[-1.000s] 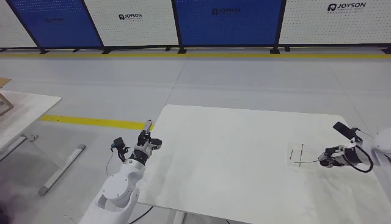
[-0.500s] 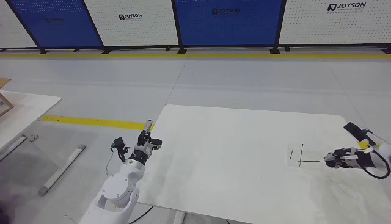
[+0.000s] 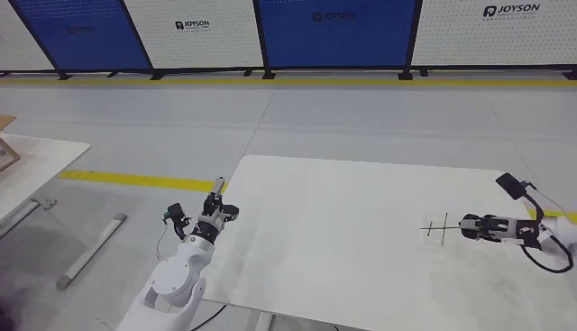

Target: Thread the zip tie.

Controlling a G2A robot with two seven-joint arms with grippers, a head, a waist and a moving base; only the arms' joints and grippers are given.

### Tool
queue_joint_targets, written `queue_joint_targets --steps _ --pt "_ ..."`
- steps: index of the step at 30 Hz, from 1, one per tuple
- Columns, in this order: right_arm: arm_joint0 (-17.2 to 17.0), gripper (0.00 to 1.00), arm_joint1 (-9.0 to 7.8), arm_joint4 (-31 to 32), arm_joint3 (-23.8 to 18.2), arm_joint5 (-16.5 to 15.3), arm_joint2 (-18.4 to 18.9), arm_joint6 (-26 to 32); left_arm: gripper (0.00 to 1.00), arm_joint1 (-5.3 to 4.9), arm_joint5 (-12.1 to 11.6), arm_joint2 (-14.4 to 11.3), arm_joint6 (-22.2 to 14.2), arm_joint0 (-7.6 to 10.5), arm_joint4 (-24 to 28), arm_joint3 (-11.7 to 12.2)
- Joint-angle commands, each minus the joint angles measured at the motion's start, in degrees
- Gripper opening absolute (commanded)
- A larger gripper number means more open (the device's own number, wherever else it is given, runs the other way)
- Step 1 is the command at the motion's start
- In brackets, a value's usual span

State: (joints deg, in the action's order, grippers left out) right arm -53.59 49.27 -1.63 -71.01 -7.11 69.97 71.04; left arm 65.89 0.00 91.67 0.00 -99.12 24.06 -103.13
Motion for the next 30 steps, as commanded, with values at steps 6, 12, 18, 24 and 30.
queue_joint_targets --steps 6,12,18,24,30 --pt "-1.7 0.0 0.64 -1.1 -7.8 -0.9 -3.3 0.3 1.0 0.0 0.0 0.0 0.0 0.0 0.0 0.0" --pt "-1.7 0.0 0.64 -1.1 -7.8 -0.9 -3.3 0.3 1.0 0.0 0.0 0.0 0.0 0.0 0.0 0.0" --pt "-1.7 0.0 0.64 -1.1 -7.8 -0.9 -3.3 0.3 1.0 0.0 0.0 0.0 0.0 0.0 0.0 0.0" --pt "-2.6 0.0 1.11 -9.4 -7.1 -5.0 -3.1 0.5 1.0 0.0 0.0 0.0 0.0 0.0 0.0 0.0" --pt "-1.2 0.0 2.43 -20.1 -6.7 -12.4 -6.6 8.2 1.0 0.0 0.0 0.0 0.0 0.0 0.0 0.0"
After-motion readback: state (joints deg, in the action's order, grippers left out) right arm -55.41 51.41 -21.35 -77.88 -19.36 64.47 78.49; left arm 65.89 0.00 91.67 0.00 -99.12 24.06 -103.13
